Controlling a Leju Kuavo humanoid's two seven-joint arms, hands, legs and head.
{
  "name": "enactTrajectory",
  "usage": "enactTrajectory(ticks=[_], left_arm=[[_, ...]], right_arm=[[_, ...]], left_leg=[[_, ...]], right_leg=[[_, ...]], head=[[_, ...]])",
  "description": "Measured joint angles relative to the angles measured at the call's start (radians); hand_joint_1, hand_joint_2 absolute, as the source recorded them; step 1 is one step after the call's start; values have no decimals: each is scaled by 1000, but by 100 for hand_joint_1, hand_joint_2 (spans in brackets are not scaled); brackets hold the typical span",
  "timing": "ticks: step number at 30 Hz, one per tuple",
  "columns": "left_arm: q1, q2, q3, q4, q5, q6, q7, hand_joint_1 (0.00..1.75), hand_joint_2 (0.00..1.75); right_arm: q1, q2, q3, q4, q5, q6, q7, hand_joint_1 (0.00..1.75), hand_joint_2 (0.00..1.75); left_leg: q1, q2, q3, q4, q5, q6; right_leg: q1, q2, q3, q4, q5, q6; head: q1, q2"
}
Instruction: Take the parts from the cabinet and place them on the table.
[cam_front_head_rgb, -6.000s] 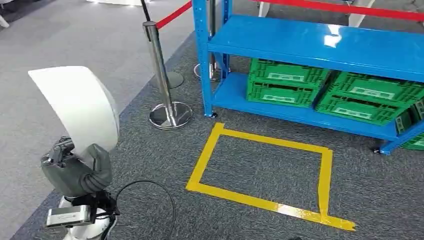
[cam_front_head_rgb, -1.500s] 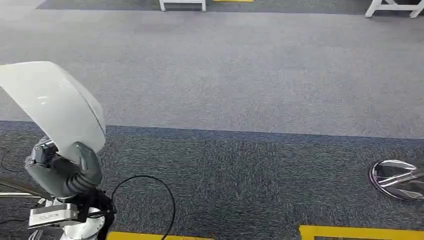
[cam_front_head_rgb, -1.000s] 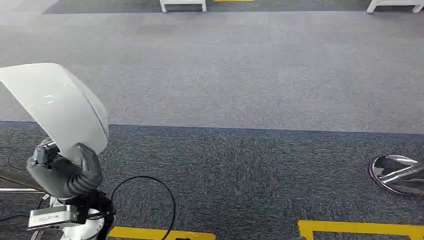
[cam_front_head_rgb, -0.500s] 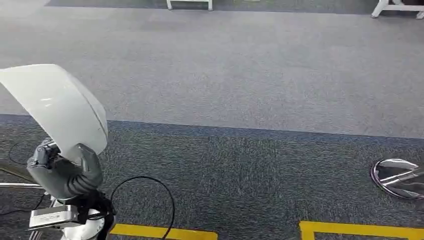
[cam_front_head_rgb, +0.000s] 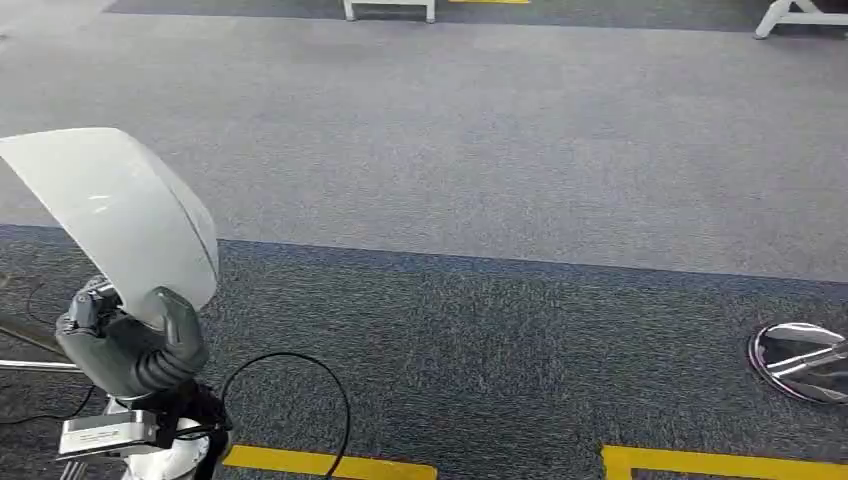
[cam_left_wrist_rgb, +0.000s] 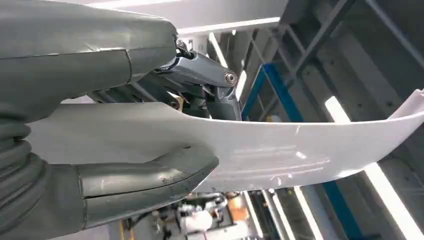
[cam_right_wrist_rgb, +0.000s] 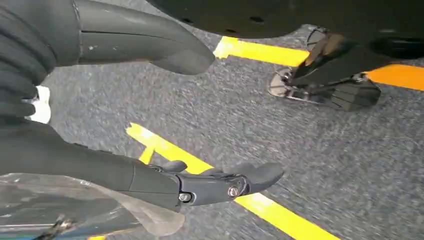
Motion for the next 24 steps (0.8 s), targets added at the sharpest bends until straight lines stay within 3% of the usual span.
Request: enactTrajectory(ticks=[3,4,6,7,8,9,10,11,12,13,14,15,16,17,18,19,20,21,22,24], left_arm=[[0,0,0,0,0,0,0,175,175],[0,0,0,0,0,0,0,175,175],[-1,0,0,0,0,0,0,175,175],[-2,0,0,0,0,0,0,175,175],[-2,0,-1,0,0,0,0,175,175],[2,0,0,0,0,0,0,175,175],[2,0,0,0,0,0,0,175,175],[-1,2,0,0,0,0,0,175,175],[2,4,0,0,0,0,0,175,175],[3,7,0,0,0,0,0,175,175],[1,8,0,0,0,0,0,175,175],[-1,8,0,0,-1,0,0,175,175],[-5,7,0,-2,-1,1,0,175,175],[-2,6,-1,-2,-1,0,0,175,175],[-2,6,-1,-2,-1,0,0,175,175],[-2,6,-1,-2,-1,0,0,175,175],[-2,6,-1,-2,-1,0,0,175,175],[-3,6,-1,-2,-1,0,0,175,175],[-5,6,-1,-2,-1,0,0,175,175],[-1,7,-1,-2,-1,0,0,175,175]], right_arm=[[0,0,0,0,0,0,0,0,175],[0,0,0,0,-1,2,0,0,175],[0,0,0,0,-1,2,0,0,175],[0,0,0,0,-1,5,-2,0,175],[2,0,0,0,-2,5,-2,0,175],[3,0,0,0,-2,7,-2,0,175],[3,0,0,0,-2,7,-2,0,175],[2,0,0,0,-2,7,-4,0,175],[7,0,0,0,-2,7,-4,0,175],[6,0,0,0,-2,14,-5,0,175],[3,0,0,0,-1,23,-10,0,175],[4,0,0,0,-1,24,-11,0,175],[-6,0,0,0,-1,24,-13,0,175],[3,0,0,0,0,27,-15,0,175],[3,-1,0,0,0,27,-16,0,175],[2,-2,0,0,0,26,-16,0,175],[2,-3,0,0,0,25,-16,0,175],[2,-3,0,0,1,26,-16,0,175],[2,-3,0,0,0,25,-18,0,175],[2,-3,0,0,1,26,-16,0,175]], left_leg=[[0,-1,-1,2,-1,-1],[-4,-6,-6,5,-2,-6],[-6,-8,-10,10,-3,-8],[-2,-21,-19,15,0,-14],[-1,-22,-20,15,2,-17],[4,-45,-26,11,11,-32],[4,-50,-27,12,12,-34],[2,27,-66,95,-50,-48],[11,49,-167,330,-151,-57],[13,51,-143,296,-112,-57],[6,133,-5,37,-6,-43],[-11,129,-7,16,-20,-25],[-1,85,0,-6,-4,4],[-2,14,-3,-2,-3,11],[-1,-6,-3,3,-4,9],[1,-17,-3,7,-6,5],[3,-27,-4,13,-10,0],[-1,-37,-10,20,-13,-7],[3,-49,-20,27,-13,-12],[9,-70,-24,21,-4,-26]], right_leg=[[-2,16,3,-10,-7,0],[-2,40,10,-17,-24,-1],[-3,42,13,-25,-24,0],[-3,31,17,-22,-21,-6],[-1,28,17,-22,-21,-8],[5,7,16,-20,-17,-18],[4,2,16,-22,-15,-21],[0,-33,16,-30,-8,-39],[6,-79,13,-29,-10,-41],[7,-107,13,-29,-10,-40],[8,-137,20,-30,-14,-37],[14,-175,20,-27,-19,-22],[6,-98,-5,33,-70,-4],[7,-52,-118,241,-117,0],[6,-48,-78,149,-57,-1],[4,-36,-45,76,-18,-2],[1,-13,-15,7,4,-3],[-3,44,-5,-6,-18,-1],[-2,44,8,-16,-22,-8],[5,24,8,-14,-20,-18]], head=[[0,0],[1,0],[1,0],[-3,0],[-2,0],[-1,0],[-1,0],[-11,0],[-10,0],[-11,0],[-11,0],[-10,0],[0,0],[7,0],[8,0],[8,0],[8,0],[8,0],[7,0],[7,0]])
